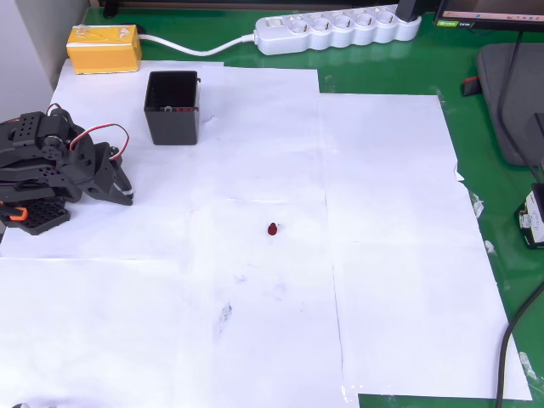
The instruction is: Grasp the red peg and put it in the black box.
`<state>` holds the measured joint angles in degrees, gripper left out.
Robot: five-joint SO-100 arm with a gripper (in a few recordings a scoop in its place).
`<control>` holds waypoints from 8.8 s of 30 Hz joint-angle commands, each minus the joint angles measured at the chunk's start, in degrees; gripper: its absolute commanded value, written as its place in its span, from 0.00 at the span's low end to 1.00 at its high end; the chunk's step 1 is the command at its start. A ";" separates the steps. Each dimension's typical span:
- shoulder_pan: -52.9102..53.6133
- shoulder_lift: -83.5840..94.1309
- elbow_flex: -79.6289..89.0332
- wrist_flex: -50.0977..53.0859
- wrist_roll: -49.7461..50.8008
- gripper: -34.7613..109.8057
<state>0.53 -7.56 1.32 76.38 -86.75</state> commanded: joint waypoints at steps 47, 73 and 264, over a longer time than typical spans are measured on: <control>0.62 -5.36 -4.75 4.92 -0.18 0.24; 0.62 -5.36 -4.75 4.92 -0.18 0.24; 10.02 136.14 59.85 -118.74 -2.46 0.42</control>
<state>10.90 129.46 61.08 -43.59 -88.77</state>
